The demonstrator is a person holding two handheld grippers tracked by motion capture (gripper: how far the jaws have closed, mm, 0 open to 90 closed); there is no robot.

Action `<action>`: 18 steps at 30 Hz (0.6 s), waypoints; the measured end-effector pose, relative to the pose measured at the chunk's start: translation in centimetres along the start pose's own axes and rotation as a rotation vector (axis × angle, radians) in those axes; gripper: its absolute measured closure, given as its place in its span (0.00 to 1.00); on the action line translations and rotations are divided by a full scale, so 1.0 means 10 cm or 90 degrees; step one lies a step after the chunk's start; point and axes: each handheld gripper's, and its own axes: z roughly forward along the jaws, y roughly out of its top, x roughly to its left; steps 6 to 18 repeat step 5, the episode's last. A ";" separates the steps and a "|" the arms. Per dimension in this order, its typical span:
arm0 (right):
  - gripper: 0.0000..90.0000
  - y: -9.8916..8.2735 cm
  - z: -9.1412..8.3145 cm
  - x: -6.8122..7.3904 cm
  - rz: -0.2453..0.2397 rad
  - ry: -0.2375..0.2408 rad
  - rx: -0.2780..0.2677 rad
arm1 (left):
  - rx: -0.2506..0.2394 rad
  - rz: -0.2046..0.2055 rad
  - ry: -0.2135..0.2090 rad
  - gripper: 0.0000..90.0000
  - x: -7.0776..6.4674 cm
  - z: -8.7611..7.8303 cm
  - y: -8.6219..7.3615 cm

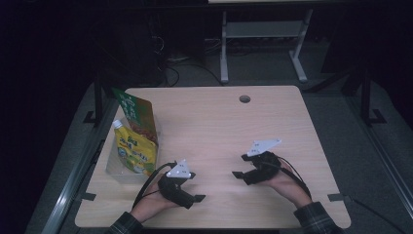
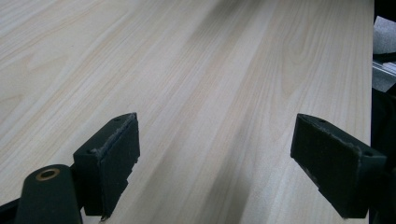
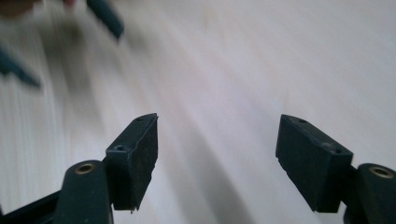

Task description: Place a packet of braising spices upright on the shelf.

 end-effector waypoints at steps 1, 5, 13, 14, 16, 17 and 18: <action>0.32 -0.07 -0.01 0.02 0.003 -0.001 0.012 | 0.000 0.000 0.000 0.17 0.00 0.00 0.00; 0.32 -0.24 -0.08 0.05 0.017 0.002 0.014 | 0.006 0.007 0.001 0.17 0.01 0.00 0.00; 0.32 -0.24 -0.08 0.05 0.017 0.002 0.014 | 0.006 0.007 0.001 0.17 0.01 0.00 0.00; 0.32 -0.24 -0.08 0.05 0.017 0.002 0.014 | 0.006 0.007 0.001 0.17 0.01 0.00 0.00; 0.32 -0.24 -0.08 0.05 0.017 0.002 0.014 | 0.006 0.007 0.001 0.17 0.01 0.00 0.00; 0.32 -0.24 -0.08 0.05 0.017 0.002 0.014 | 0.006 0.007 0.001 0.17 0.01 0.00 0.00; 0.32 -0.24 -0.08 0.05 0.017 0.002 0.014 | 0.006 0.007 0.001 0.17 0.01 0.00 0.00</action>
